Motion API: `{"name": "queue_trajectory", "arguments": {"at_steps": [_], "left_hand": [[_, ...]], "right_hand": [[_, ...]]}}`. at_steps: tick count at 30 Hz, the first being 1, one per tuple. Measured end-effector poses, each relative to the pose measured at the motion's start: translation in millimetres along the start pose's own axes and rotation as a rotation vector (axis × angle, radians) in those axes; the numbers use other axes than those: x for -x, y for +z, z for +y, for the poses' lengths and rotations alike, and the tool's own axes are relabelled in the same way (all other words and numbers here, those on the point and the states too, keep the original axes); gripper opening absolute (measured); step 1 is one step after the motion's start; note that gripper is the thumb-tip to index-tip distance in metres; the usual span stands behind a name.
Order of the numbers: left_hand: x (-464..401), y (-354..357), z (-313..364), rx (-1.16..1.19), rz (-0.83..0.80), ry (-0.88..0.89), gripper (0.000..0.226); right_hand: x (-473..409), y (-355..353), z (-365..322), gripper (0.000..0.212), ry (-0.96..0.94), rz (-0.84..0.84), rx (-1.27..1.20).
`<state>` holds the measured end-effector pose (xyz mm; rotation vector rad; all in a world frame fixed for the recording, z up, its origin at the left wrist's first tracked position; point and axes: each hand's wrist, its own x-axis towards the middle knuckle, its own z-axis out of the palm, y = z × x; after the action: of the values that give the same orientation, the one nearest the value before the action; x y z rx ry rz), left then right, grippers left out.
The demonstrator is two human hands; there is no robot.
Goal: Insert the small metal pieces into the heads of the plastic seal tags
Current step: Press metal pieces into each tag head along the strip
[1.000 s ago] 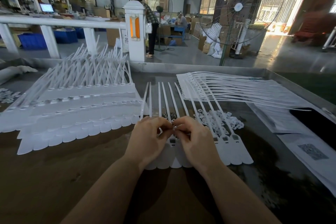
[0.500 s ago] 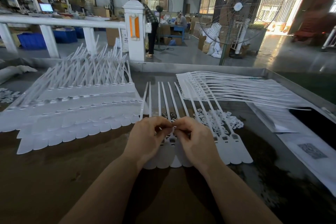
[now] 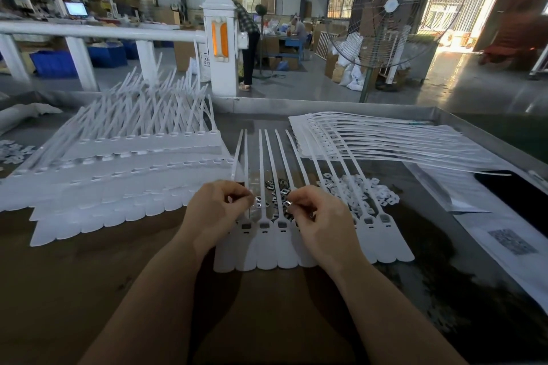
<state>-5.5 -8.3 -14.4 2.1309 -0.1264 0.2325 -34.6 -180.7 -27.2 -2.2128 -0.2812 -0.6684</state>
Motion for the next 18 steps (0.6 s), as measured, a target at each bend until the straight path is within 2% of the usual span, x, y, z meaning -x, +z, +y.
{"name": "queue_trajectory", "arguments": {"at_steps": [8,11,18], "left_hand": [[2.4,-4.3,2.5,0.048,-0.039,0.048,0.007],[3.6,-2.6,5.3,0.098,-0.056,0.068,0.014],[3.3,-1.6,6.6,0.072,-0.072,0.121,0.017]], "right_hand": [[-0.8,-0.4,-0.2,0.014,-0.003,-0.016,0.010],[-0.5,-0.5,-1.0,0.013,-0.024,-0.018,0.009],[-1.1,-1.8,-0.1,0.014,-0.051,-0.023,-0.013]]}}
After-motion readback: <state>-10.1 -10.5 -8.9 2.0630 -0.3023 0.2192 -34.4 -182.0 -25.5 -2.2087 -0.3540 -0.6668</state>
